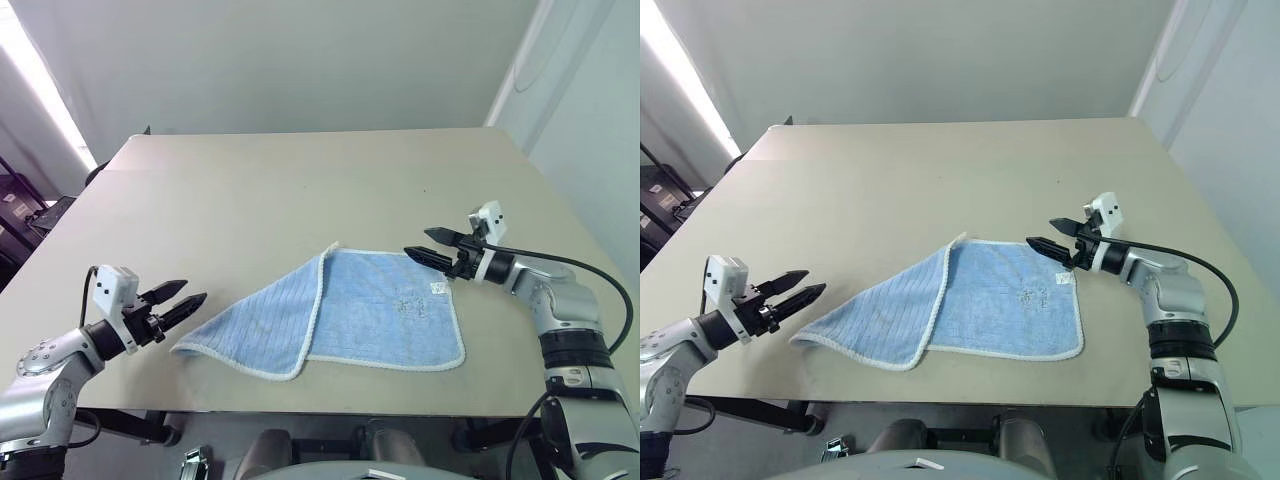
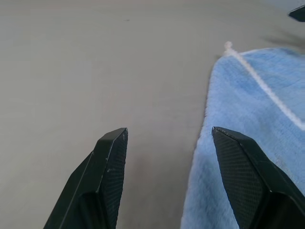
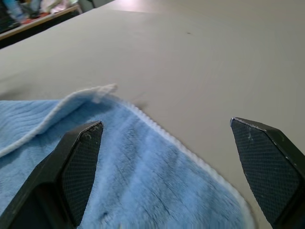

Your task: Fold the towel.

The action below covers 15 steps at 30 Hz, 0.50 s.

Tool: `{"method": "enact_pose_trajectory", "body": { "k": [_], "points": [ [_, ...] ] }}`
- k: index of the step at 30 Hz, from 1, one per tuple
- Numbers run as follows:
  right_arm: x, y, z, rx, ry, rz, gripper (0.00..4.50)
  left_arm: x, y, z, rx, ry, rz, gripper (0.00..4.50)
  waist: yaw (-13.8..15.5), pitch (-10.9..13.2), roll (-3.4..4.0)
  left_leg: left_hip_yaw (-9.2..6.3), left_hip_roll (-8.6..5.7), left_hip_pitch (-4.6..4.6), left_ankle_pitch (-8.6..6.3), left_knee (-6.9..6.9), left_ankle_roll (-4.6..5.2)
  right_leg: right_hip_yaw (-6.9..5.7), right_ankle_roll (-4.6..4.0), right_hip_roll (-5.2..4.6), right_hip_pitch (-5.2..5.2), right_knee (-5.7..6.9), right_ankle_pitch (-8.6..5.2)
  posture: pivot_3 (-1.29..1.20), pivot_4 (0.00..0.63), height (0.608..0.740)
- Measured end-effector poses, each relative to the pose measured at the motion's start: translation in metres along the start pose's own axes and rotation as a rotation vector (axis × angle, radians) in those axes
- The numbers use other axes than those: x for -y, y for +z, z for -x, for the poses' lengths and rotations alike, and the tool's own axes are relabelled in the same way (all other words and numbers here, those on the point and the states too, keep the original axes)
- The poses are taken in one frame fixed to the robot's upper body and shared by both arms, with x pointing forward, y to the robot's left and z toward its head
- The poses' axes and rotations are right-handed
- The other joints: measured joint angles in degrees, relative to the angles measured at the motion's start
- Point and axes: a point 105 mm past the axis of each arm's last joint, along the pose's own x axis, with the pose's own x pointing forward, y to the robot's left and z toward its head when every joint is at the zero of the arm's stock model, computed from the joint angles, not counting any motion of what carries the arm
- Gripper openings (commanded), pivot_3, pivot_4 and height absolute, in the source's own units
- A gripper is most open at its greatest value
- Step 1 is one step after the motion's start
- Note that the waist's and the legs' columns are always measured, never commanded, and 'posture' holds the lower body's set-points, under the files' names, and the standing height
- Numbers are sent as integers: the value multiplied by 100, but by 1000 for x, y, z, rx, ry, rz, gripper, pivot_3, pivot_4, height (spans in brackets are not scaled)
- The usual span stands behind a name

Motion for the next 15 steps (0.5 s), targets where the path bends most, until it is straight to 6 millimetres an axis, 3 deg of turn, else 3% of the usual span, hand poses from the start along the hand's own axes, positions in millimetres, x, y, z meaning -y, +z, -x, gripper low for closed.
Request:
{"method": "enact_pose_trajectory", "body": {
  "k": [6,15],
  "points": [
    [9,-24,3,-141,-85,-37,4469,1,0,-2,3,2,2,2972,-12,1,-1,17,3,0,-1,1,2,20,0,8,-3,1,5,0,0,740],
    [24,-36,-20,-230,-152,-17,4469,11,-5,-10,-4,-14,7,2972,-43,-2,-8,39,8,4,-1,3,3,51,-4,26,-3,1,18,0,0,740]
  ]
}}
